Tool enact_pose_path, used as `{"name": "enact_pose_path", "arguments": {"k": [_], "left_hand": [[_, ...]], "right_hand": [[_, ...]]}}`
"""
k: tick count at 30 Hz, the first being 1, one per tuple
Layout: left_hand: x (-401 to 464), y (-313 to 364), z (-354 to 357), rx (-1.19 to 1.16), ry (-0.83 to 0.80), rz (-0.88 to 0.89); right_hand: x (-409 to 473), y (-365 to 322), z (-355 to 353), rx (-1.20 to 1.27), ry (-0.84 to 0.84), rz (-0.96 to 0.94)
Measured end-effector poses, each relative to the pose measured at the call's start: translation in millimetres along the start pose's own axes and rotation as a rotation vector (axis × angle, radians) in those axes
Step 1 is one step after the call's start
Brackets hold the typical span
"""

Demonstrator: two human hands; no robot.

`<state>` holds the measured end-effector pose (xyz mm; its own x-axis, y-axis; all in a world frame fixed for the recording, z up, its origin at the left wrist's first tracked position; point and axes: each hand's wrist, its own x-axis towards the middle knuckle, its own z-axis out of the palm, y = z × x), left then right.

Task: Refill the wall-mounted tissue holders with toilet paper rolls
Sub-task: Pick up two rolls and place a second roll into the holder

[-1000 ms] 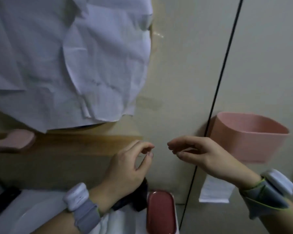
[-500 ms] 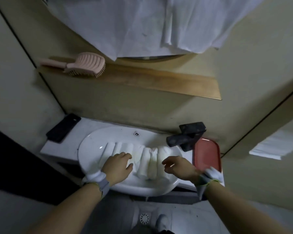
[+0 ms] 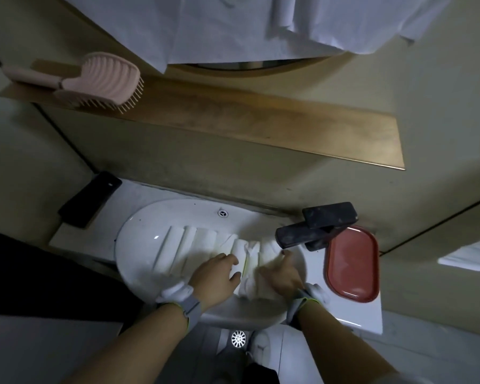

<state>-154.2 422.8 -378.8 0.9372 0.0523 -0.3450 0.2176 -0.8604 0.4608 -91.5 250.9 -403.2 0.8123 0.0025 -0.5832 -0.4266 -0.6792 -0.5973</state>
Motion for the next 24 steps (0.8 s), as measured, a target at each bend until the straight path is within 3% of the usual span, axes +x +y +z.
{"name": "enact_pose_path", "arguments": {"k": [7, 18, 21, 24], "left_hand": [[27.5, 18.2, 21.5, -0.067, -0.097, -0.077], [54.8, 75.4, 74.0, 0.175, -0.146, -0.102], [56.8, 67.5, 70.7, 0.029, -0.106, -0.176], [51.6, 58.4, 64.1, -0.312, -0.058, -0.206]], "right_hand": [[-9.8, 12.5, -52.5, 0.211, -0.161, -0.001], [-48.7, 35.4, -99.4, 0.189, -0.125, 0.005], [-49.6, 36.5, -98.8, 0.228, -0.147, 0.009], [-51.6, 35.8, -97.5, 0.253, -0.198, 0.019]]}}
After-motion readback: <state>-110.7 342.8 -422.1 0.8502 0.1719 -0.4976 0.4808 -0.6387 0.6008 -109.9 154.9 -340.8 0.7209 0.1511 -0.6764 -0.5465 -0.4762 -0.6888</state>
